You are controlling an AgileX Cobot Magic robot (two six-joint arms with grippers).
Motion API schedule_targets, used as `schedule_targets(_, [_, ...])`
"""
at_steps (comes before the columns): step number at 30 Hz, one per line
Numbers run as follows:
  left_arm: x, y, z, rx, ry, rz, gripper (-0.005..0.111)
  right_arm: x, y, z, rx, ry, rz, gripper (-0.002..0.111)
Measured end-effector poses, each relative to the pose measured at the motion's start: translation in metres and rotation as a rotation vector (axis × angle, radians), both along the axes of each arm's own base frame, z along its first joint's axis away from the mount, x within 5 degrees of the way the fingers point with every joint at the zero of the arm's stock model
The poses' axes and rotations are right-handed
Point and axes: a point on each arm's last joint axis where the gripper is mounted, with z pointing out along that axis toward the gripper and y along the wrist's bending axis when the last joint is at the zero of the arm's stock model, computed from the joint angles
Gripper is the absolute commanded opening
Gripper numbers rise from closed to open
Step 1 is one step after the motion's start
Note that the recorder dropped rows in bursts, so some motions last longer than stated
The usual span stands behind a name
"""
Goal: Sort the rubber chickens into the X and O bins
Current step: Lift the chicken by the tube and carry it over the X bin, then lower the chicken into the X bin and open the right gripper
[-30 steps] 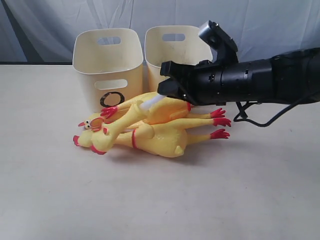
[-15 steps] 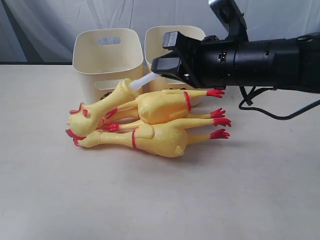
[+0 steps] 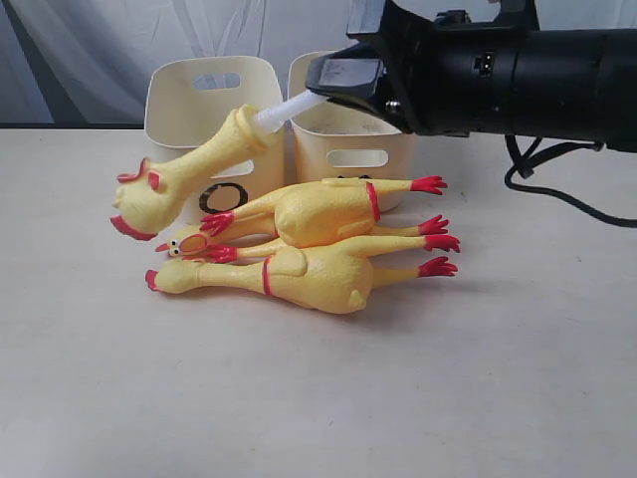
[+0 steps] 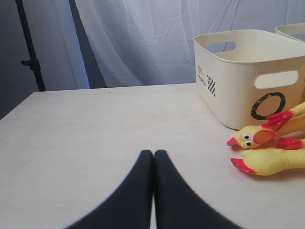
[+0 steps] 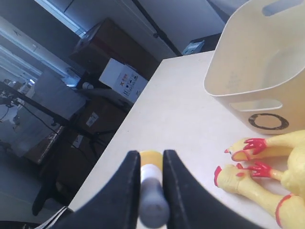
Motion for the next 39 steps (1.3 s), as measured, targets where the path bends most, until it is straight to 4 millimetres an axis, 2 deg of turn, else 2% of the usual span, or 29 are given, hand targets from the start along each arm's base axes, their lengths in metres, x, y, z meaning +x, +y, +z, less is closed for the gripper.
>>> schedule_targets(6, [0.000,0.000,0.000,0.000,0.000,0.000,0.000,0.002,-0.007,0.004,-0.050,-0.056,-0.073,-0.001])
schedule_targets(15, [0.000,0.000,0.000,0.000,0.000,0.000,0.000,0.018,-0.025,-0.002,-0.206,-0.111,-0.297,-0.001])
schedule_targets(32, [0.000,0.000,0.000,0.000,0.000,0.000,0.000,0.039,-0.040,0.047,-0.269,-0.314,-0.448,-0.001])
schedule_targets(39, [0.000,0.000,0.000,0.000,0.000,0.000,0.000,0.060,-0.039,0.040,-0.376,-0.339,-0.500,-0.001])
